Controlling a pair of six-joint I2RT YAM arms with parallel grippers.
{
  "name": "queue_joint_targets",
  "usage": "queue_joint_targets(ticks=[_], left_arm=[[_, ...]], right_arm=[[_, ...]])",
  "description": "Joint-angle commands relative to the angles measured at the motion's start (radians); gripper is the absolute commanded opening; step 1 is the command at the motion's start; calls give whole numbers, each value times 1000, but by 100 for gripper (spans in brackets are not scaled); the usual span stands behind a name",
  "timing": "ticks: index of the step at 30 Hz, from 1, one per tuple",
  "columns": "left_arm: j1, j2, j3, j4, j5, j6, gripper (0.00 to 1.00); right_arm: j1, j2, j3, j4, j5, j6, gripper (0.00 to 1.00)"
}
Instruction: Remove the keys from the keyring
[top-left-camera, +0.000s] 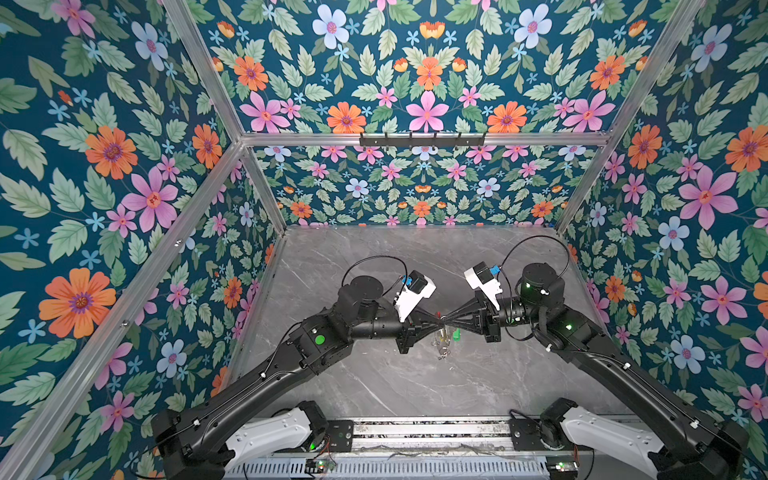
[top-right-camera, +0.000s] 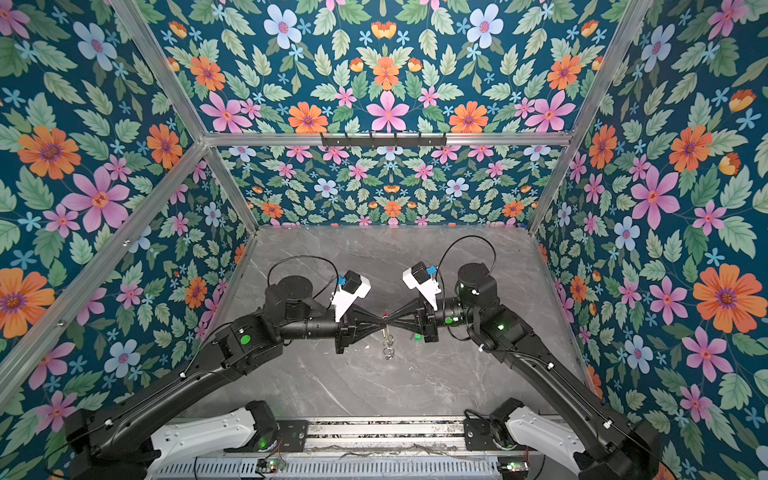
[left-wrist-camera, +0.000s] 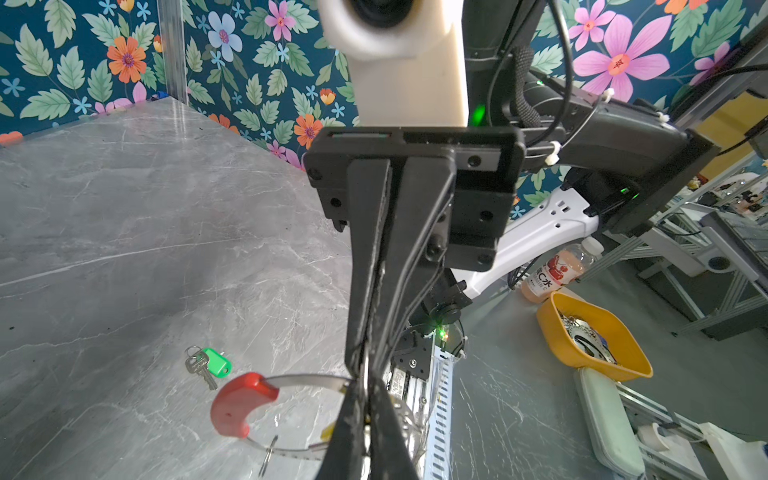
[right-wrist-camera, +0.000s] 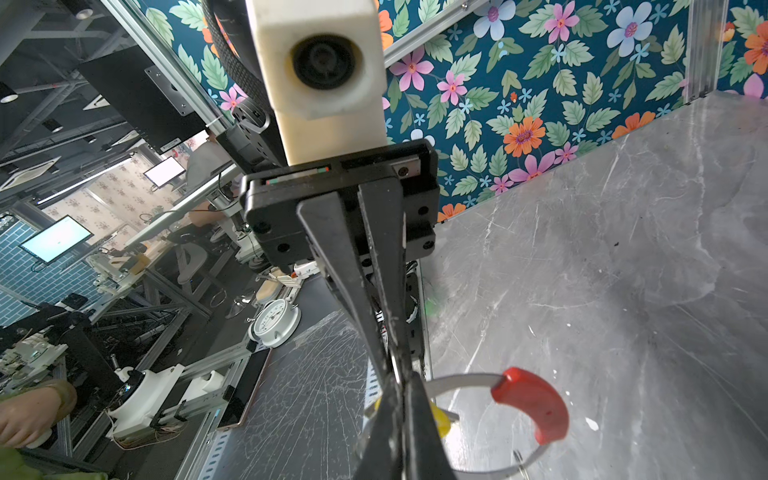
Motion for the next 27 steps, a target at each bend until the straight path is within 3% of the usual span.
queue_joint_targets(ticks=[1, 5, 27], left_arm=[[-1, 1, -15, 77, -17, -2, 10], [-1, -5, -29, 98, -15, -4, 17], [-1, -132, -164, 240, -49, -45, 31]], right_arm=[[11, 1, 13, 52, -28, 18, 0], [17, 4, 24, 26, -22, 9, 0], [26, -1, 62, -17, 7, -6, 0]])
